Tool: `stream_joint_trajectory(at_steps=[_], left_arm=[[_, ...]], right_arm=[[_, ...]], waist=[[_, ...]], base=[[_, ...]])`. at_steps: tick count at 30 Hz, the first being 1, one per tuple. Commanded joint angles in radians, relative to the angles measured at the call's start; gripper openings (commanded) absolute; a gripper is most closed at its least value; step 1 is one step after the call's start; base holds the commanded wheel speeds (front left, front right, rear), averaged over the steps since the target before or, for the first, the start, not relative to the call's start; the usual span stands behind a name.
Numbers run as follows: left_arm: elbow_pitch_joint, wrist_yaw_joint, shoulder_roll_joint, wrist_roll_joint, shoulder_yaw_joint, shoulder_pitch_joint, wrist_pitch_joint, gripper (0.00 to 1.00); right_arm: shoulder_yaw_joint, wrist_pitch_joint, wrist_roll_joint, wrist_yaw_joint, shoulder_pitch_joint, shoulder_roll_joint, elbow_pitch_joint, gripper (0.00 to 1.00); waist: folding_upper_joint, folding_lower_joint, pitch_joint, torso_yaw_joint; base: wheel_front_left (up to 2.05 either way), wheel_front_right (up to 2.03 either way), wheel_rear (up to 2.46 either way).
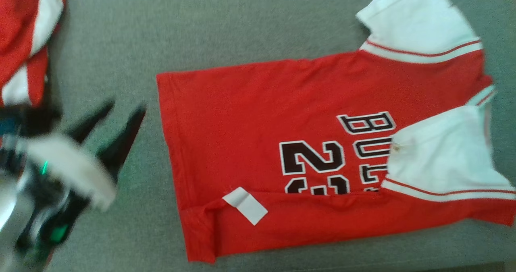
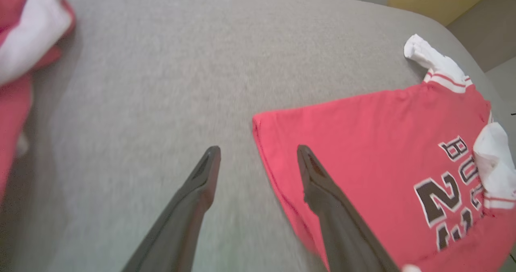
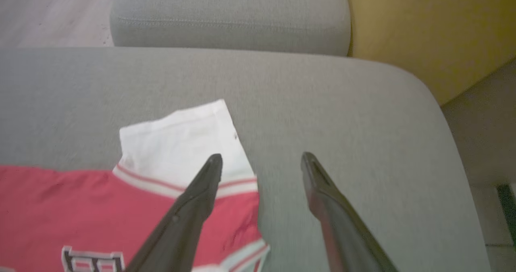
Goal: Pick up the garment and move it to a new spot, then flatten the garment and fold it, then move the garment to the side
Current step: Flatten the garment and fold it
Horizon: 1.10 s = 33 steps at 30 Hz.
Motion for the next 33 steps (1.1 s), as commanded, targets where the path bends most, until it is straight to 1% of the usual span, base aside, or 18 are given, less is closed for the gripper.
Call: stream_joint_trajectory(at_steps=[1,5,8,9,12,16,20,25,33], left_arm=[[0.001,0.001,0.002,0.032,0.027,-0.105,0.013,1.0],[0.148,-0.026,-0.13,0.117,-0.08,-0.327,0.049,1.0],[0.269,-0.06,-0.22,0.147,-0.14,-0.439,0.059,1.0],[0.331,-0.084,-0.258,0.158,-0.169,-0.487,0.063,1.0],[0.39,-0.122,-0.29,0.162,-0.201,-0.527,0.073,1.0],[0.406,-0.167,-0.3,0.115,-0.221,-0.53,0.114,1.0],[0.386,-0.187,-0.286,0.068,-0.225,-0.523,0.16,1.0],[0.348,-0.189,-0.27,0.026,-0.22,-0.507,0.192,1.0],[0.327,-0.177,-0.25,0.027,-0.224,-0.485,0.202,1.0]], right_arm=[[0.055,-0.008,-0.031,0.008,-0.072,-0.022,0.006,1.0],[0.146,-0.04,-0.164,0.008,-0.314,0.052,0.187,1.0],[0.182,-0.071,-0.234,0.008,-0.424,0.076,0.324,1.0],[0.191,-0.084,-0.266,0.008,-0.467,0.081,0.402,1.0],[0.208,-0.085,-0.295,0.008,-0.498,0.079,0.494,1.0],[0.233,-0.078,-0.294,0.008,-0.503,0.074,0.554,1.0],[0.245,-0.073,-0.282,0.008,-0.503,0.068,0.575,1.0],[0.258,-0.066,-0.267,0.008,-0.494,0.068,0.581,1.0],[0.266,-0.046,-0.259,0.008,-0.462,0.066,0.577,1.0]], waist=[[0.0,-0.0001,0.071,0.031],[0.0,-0.0001,0.136,0.093],[0.0,-0.0001,0.157,0.13],[0.0,-0.0001,0.164,0.146],[0.0,-0.0001,0.17,0.157],[0.0,-0.0001,0.165,0.156],[0.0,-0.0001,0.158,0.147],[0.0,-0.0001,0.147,0.134],[0.0,-0.0001,0.134,0.127]], base=[[0.0,0.0,0.0],[0.0,0.0,0.0],[0.0,0.0,0.0],[0.0,0.0,0.0],[0.0,0.0,0.0],[0.0,0.0,0.0],[0.0,0.0,0.0],[0.0,0.0,0.0],[0.0,0.0,0.0]])
